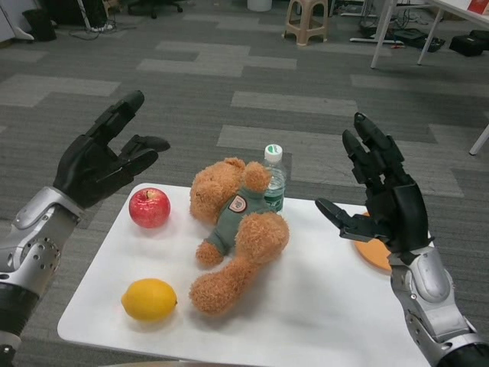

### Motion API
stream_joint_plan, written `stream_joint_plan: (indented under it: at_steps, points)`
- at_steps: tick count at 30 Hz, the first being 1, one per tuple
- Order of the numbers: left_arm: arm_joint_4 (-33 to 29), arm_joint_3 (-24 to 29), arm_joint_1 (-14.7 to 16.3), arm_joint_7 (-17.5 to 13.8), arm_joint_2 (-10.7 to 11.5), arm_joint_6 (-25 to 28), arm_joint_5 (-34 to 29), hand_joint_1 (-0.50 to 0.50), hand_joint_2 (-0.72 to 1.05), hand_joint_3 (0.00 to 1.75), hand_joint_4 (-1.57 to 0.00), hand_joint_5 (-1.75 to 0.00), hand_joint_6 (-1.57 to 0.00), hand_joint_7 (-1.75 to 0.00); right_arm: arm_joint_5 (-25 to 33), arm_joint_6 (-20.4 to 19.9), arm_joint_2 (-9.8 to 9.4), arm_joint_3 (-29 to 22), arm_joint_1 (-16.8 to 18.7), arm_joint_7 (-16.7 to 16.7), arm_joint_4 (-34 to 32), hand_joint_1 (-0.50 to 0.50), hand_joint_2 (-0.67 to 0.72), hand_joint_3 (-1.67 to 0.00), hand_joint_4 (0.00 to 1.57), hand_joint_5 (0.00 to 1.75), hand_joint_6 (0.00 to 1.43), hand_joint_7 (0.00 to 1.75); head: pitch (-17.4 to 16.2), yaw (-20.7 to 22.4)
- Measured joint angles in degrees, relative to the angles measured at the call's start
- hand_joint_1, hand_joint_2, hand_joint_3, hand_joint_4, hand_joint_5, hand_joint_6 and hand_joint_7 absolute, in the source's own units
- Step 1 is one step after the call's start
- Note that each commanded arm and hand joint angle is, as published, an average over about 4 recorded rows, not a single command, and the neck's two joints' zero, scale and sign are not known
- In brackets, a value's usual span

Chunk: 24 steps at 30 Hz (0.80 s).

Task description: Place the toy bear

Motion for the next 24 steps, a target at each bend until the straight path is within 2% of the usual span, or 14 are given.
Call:
stream_joint_plan:
  at_steps: [2, 5, 10, 16, 20, 24]
  points:
    - [0.0, -0.7, 0.0, 0.3, 0.0, -1.2, -1.5, -0.48, 0.36, 0.09, 0.0, -1.05, 0.0, 0.0, 0.0, 0.0, 0.11, 0.0, 0.0, -0.1, 0.0, 0.12, -0.54, -0.56, 0.0, 0.0, 0.0, 0.14, 0.0, 0.0]
    - [0.1, -1.8, 0.1, 1.0, -0.1, -4.2, -3.6, -0.48, 0.25, 0.09, 0.0, -1.13, 0.0, 0.0, 0.0, 0.0, 0.3, -0.1, 0.0, -0.2, 0.0, 0.12, -0.53, -0.56, 0.0, 0.0, 0.0, 0.14, 0.0, 0.1]
    - [0.1, -2.2, 0.1, 1.8, -0.1, -6.6, -4.5, -0.48, 0.25, 0.09, 0.0, -1.15, 0.0, 0.0, 0.0, 0.0, 0.62, -0.5, 0.0, -0.5, -0.2, 0.12, -0.54, -0.56, 0.0, 0.0, 0.0, 0.14, 0.1, 0.0]
    - [0.1, -2.3, 0.1, 1.9, -0.1, -7.0, -4.7, -0.48, 0.25, 0.09, 0.0, -1.23, 0.0, 0.0, 0.0, 0.0, 0.78, -1.5, 0.0, -1.1, -1.0, 0.12, -0.54, -0.56, 0.0, 0.0, 0.0, 0.14, 0.1, 0.0]
    - [0.1, -2.3, 0.1, 1.9, -0.1, -7.0, -4.7, -0.48, 0.25, 0.09, 0.0, -1.18, 0.0, 0.0, 0.0, 0.0, 0.79, -1.9, 0.0, -1.5, -1.7, 0.12, -0.54, -0.56, 0.0, 0.0, 0.0, 0.14, 0.1, 0.0]
    - [0.1, -2.2, 0.1, 2.0, -0.1, -7.1, -4.7, -0.48, 0.25, 0.09, 0.0, -1.23, 0.0, 0.0, 0.0, 0.0, 0.8, -2.3, 0.0, -1.8, -2.2, 0.12, -0.53, -0.56, 0.0, 0.0, 0.0, 0.14, 0.3, -0.2]
